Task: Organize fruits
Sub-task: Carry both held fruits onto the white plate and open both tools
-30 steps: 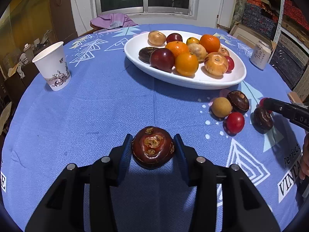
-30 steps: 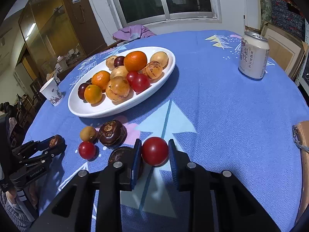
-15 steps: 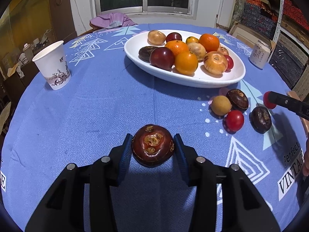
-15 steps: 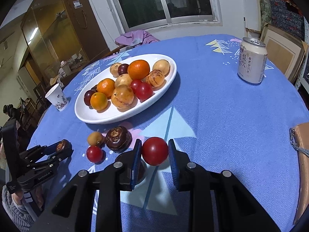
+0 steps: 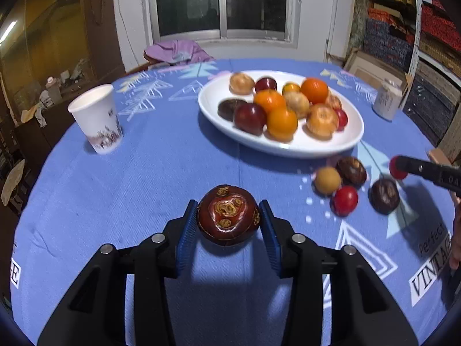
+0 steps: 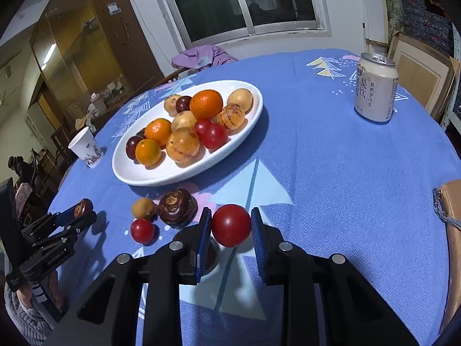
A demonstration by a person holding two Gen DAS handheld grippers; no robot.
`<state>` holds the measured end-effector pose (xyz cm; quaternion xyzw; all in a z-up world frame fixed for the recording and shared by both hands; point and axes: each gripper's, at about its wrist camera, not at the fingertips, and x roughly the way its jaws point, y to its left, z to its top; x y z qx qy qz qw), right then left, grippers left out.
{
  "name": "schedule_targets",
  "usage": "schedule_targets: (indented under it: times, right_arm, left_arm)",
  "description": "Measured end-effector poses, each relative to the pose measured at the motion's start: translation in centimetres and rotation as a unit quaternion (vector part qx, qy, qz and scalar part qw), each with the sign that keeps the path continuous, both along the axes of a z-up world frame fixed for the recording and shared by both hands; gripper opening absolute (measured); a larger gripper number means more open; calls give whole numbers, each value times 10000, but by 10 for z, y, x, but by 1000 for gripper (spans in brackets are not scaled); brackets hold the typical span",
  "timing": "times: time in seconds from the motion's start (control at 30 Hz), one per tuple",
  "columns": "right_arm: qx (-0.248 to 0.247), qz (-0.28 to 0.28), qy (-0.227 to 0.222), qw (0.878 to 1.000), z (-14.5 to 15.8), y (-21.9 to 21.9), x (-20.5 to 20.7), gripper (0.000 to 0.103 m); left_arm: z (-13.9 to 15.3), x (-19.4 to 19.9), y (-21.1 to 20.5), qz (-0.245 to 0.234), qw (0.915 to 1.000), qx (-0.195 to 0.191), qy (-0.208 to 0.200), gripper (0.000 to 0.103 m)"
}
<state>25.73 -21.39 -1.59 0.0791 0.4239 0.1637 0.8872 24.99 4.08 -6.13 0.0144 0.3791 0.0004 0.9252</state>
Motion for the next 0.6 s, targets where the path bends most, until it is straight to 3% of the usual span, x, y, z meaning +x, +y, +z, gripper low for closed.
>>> schedule_targets:
  times: [0.17,0.33,0.47,0.6]
  right_arm:
    - [267,-50,-377,9989,33,-2,1,28]
    - [418,-3,-604,9973,69,17,35,28]
    - [498,315,-434,9973,63,52,66,28]
    - [63,629,-343,9974,43,90,82,28]
  left_arm:
    - [47,24,3,93,9990,-237,-367,42]
    - [82,74,-3,217,9971,-387,-623,43]
    - [69,117,-7,395,9975,-376,-452,43]
    - [41,148,-1,469,9974,-524,-143,43]
